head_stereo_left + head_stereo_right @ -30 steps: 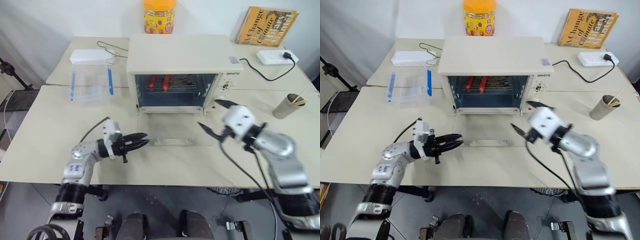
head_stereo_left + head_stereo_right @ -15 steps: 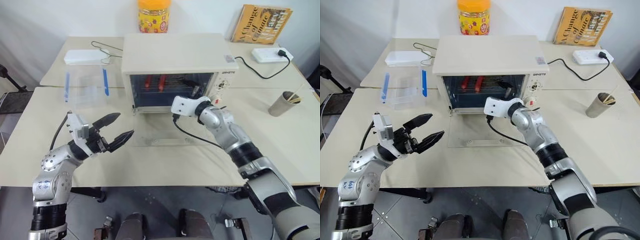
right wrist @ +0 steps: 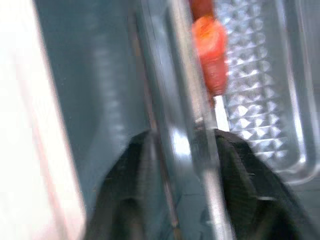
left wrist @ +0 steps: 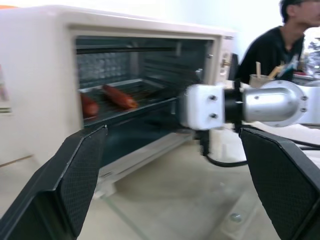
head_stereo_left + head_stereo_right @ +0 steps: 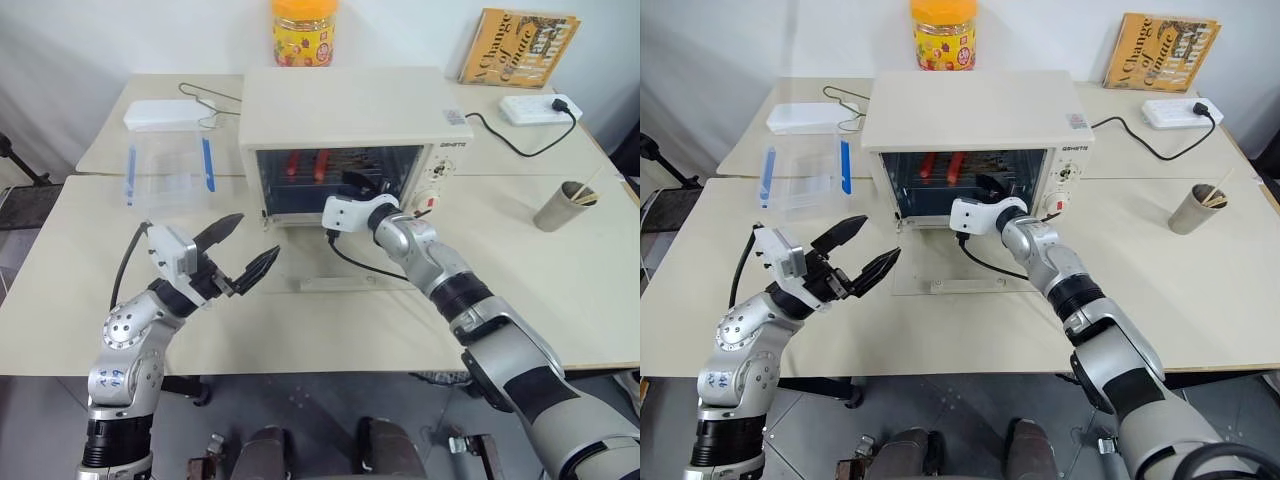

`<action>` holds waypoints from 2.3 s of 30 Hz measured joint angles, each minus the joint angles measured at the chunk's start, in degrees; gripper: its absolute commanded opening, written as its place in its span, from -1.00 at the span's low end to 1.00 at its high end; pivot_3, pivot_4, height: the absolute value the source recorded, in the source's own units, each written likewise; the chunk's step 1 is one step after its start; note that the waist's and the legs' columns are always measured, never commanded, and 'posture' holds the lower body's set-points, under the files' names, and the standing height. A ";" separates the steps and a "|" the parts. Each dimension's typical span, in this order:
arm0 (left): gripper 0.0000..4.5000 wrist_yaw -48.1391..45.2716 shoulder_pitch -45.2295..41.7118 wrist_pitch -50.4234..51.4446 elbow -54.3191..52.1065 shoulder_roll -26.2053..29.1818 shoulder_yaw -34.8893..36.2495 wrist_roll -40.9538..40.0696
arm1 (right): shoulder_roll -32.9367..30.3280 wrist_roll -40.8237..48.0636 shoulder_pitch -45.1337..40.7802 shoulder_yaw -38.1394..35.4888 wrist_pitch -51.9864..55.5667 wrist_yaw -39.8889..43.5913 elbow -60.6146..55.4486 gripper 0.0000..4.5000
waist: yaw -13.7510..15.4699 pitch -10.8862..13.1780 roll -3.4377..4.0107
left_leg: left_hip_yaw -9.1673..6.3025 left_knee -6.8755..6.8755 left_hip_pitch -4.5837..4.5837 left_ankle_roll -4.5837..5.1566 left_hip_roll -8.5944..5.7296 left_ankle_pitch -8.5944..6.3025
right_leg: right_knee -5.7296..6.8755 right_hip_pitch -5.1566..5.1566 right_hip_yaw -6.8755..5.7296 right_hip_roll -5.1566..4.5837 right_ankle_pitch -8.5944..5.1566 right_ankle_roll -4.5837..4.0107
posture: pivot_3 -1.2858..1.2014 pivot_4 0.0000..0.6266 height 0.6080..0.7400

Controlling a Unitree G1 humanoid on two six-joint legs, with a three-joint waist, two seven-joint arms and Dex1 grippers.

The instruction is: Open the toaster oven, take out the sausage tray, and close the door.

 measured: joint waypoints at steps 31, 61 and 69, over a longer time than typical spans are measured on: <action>1.00 -10.18 -24.56 -7.59 28.78 -0.22 -0.71 0.91 | -5.86 -2.32 7.74 -0.29 -0.69 12.80 -20.08 -1.00 | -1.08 0.00 -0.02 | 0.13 -0.12 -0.15 -0.05 0.02 0.01 | -0.02 -0.14 -0.18 0.10 -0.03 -0.05 | 0.03 -0.52 1.00; 1.00 -17.40 -21.64 24.41 25.88 10.32 2.52 -10.48 | -14.95 -4.34 42.23 -8.28 4.37 23.50 -65.89 -1.00 | 0.54 0.01 -0.05 | -0.04 0.04 -0.12 -0.05 0.04 0.01 | 0.04 -0.08 -0.09 0.10 -0.03 -0.05 | 0.03 -0.52 1.00; 1.00 8.00 -23.31 60.92 20.81 7.35 15.32 -31.39 | -17.07 -4.45 43.62 -10.63 -2.48 20.03 -66.92 -1.00 | 1.60 0.02 -0.07 | -0.35 0.12 0.00 -0.06 0.01 0.01 | 0.07 0.04 0.04 0.07 -0.03 -0.05 | 0.03 -0.52 1.00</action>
